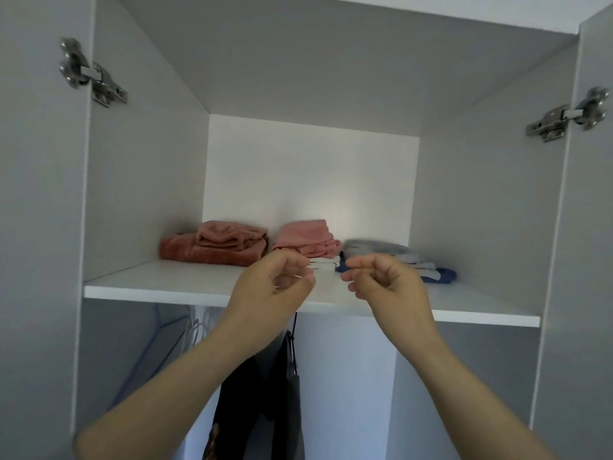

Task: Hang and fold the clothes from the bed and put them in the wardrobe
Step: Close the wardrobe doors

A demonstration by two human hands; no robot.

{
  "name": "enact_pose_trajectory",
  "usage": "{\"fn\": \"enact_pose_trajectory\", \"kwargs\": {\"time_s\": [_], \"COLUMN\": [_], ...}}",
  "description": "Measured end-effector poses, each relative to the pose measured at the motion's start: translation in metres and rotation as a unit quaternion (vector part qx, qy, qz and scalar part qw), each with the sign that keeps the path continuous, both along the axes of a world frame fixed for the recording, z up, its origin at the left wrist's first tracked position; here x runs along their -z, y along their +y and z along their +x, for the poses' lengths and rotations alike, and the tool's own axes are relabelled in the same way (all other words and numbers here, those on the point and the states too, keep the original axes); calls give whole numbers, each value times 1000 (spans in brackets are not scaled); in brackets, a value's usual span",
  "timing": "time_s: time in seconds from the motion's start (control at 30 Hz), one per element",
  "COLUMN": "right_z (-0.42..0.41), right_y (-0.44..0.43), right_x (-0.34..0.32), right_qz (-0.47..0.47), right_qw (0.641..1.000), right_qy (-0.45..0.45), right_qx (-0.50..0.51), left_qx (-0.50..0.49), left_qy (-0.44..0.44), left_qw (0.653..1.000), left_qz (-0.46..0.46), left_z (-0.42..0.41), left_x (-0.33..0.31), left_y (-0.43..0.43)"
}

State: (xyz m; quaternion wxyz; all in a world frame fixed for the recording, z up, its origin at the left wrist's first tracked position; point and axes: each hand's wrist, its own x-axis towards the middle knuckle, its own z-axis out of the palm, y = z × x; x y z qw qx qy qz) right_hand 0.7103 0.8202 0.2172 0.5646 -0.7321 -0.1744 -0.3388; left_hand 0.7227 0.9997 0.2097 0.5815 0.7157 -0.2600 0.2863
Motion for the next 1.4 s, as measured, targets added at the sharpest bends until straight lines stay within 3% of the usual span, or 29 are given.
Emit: {"fn": "enact_pose_trajectory", "kwargs": {"time_s": [0.5,0.8,1.13,1.4], "right_z": [-94,-130,-178,-191], "right_y": [23,95,199,254], "right_x": [27,52,60,62], "right_qz": [38,40,34,20], "right_qw": [984,956,922,916], "right_qy": [-14,3,30,23], "right_qx": [-172,-290,-383,-401], "left_qx": [-103,-226,-430,-523], "left_qy": [25,29,15,12], "left_qw": [991,971,901,850], "left_qz": [-77,-78,-58,-68], "left_z": [-136,-219,-311,-330], "left_x": [42,64,73,76], "left_y": [15,70,169,226]}}
